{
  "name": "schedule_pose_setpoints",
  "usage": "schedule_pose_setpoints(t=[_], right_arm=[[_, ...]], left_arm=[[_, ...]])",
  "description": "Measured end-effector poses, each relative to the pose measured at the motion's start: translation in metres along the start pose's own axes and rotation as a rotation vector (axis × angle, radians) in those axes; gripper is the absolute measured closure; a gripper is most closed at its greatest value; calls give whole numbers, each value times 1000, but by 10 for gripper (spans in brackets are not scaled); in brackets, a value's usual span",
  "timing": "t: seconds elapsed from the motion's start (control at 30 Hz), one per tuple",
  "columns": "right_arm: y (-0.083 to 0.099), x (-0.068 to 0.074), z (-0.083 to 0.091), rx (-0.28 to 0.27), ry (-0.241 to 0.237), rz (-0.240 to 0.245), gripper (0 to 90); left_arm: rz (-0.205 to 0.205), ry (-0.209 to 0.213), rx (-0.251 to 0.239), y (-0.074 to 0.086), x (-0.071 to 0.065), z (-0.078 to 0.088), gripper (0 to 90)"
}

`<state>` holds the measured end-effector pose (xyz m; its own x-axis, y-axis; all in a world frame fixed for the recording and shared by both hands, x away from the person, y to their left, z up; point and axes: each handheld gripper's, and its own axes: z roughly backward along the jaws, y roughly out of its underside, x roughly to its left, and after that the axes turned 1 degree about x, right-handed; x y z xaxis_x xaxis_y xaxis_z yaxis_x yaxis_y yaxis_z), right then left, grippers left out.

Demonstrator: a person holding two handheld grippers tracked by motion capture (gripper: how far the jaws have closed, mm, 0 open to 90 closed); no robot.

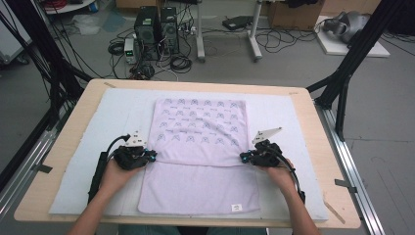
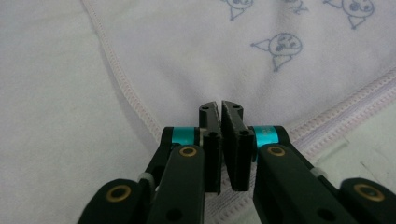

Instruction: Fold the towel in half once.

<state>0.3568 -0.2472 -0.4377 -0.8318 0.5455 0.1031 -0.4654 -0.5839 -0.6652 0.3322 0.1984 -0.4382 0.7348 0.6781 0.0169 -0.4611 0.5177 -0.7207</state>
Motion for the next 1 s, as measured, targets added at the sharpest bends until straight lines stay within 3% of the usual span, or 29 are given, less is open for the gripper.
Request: schedule_pose_setpoints(t=[0.1, 0.4, 0.5, 0.6, 0.73, 0.93, 1.0], right_arm=[[-2, 2, 2, 6, 0, 7, 881], [-24, 2, 38, -114, 1, 23, 881], [-30, 5, 50, -141, 4, 38, 881], [-31, 11, 61, -148, -2, 60, 881], [-14, 31, 74, -139, -43, 102, 882], [24, 75, 96, -90, -163, 171, 880], [36, 81, 94, -60, -195, 177, 787]], left_arm=[[8, -2, -7, -3, 1, 5, 869], [63, 7, -152, -28, 8, 40, 866], [47, 1, -165, -34, 5, 49, 866], [40, 18, -165, -29, -6, 59, 866], [-11, 38, -137, -9, -36, 74, 867], [-68, 120, -100, 26, -81, 94, 858], [-76, 118, -87, 36, -87, 91, 735]])
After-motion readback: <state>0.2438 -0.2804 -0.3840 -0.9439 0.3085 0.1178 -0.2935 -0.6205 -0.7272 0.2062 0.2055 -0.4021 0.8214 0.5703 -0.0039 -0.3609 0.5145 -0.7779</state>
